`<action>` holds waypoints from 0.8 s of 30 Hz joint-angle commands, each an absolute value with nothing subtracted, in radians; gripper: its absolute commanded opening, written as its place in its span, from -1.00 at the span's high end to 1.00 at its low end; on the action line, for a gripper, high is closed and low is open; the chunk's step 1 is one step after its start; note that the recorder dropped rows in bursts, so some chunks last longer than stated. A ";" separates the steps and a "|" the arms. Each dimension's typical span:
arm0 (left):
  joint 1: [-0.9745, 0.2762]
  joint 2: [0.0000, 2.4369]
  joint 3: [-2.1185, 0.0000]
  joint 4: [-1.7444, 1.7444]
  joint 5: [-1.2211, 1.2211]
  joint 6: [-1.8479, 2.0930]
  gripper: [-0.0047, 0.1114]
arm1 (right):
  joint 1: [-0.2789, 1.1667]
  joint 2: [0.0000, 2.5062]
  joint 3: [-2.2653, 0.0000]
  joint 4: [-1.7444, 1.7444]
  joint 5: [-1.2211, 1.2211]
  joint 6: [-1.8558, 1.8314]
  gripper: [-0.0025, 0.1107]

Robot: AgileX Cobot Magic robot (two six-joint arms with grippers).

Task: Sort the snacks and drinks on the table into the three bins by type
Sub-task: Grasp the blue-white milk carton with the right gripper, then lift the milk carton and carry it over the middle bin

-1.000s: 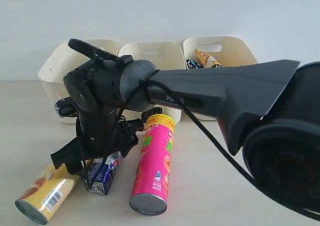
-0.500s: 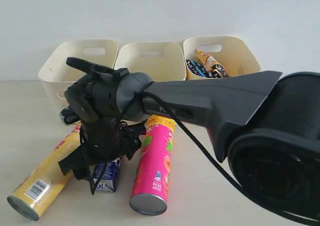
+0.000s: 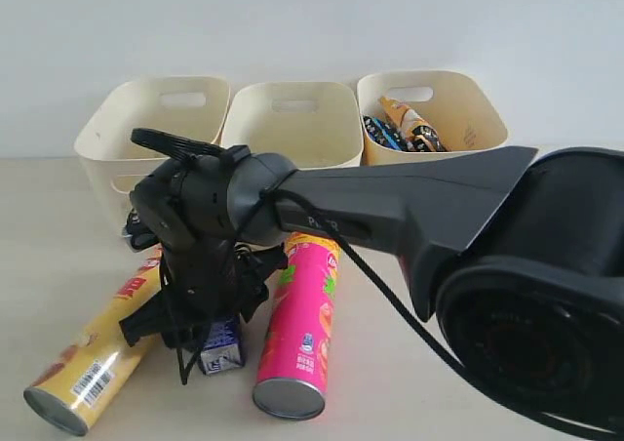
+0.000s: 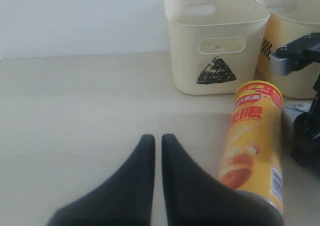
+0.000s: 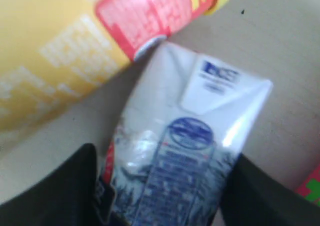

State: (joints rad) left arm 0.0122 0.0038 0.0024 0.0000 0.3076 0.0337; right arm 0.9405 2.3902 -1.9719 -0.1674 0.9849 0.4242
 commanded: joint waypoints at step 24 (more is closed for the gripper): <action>0.016 0.000 0.000 -0.007 0.295 0.034 0.84 | 0.937 2.251 -1.978 -0.199 1.063 0.488 0.96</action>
State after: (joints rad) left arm 0.0122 0.0038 0.0024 0.0000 0.3076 0.0337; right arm 0.9388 2.3036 -1.9719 -0.1796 1.0557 0.4827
